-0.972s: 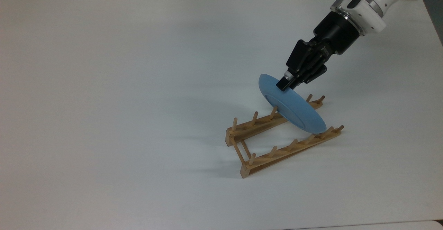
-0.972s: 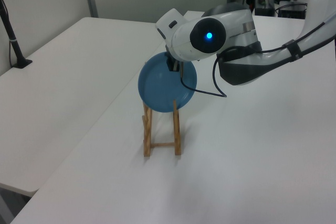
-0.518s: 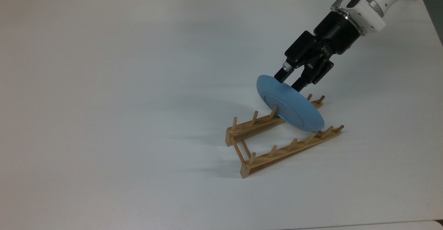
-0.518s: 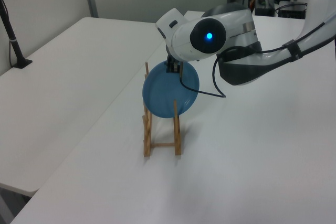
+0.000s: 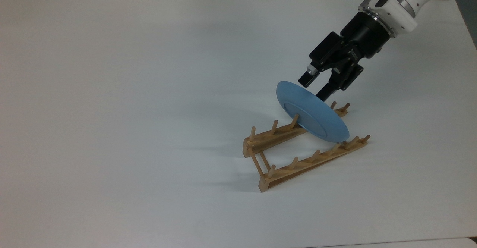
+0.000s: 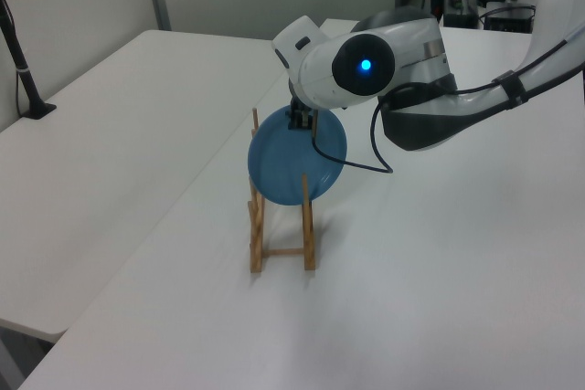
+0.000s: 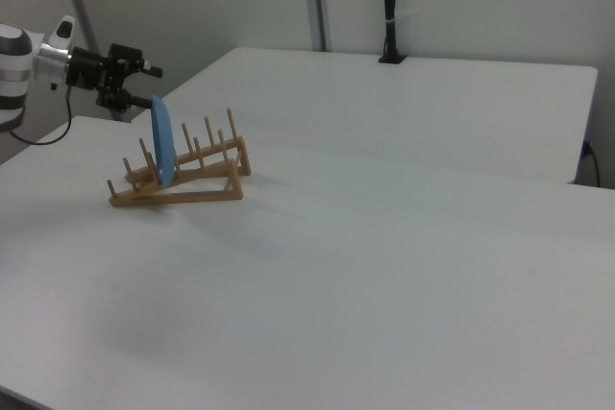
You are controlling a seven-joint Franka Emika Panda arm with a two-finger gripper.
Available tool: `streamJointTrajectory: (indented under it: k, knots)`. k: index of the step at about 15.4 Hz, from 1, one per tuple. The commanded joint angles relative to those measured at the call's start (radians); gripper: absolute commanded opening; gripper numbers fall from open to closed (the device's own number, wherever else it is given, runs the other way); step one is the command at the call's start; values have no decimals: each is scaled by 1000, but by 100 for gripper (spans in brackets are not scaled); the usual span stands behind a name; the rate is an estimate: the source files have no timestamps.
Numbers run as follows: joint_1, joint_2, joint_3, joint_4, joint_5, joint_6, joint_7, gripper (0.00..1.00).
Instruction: Place plate in plate rack
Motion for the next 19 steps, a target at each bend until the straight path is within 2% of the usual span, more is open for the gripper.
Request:
streamJointTrajectory:
  k: [1, 2, 6, 8, 12, 14, 16, 19]
  knots:
    - [9, -9, 51, 8, -23, -15, 67, 100]
    - [9, -10, 57, 7, -23, -15, 98, 100]
    - [-11, -50, 152, 0, 11, -12, 270, 100]
    - [-46, -108, 186, -27, 104, -9, 316, 100]
    - [-152, -219, 241, -33, 412, -12, 310, 100]
    - [-239, -266, 291, -39, 540, -22, 296, 100]
    - [-357, -311, 356, -88, 635, -25, 252, 100]
    - [-491, -368, 385, -162, 712, -50, 180, 100]
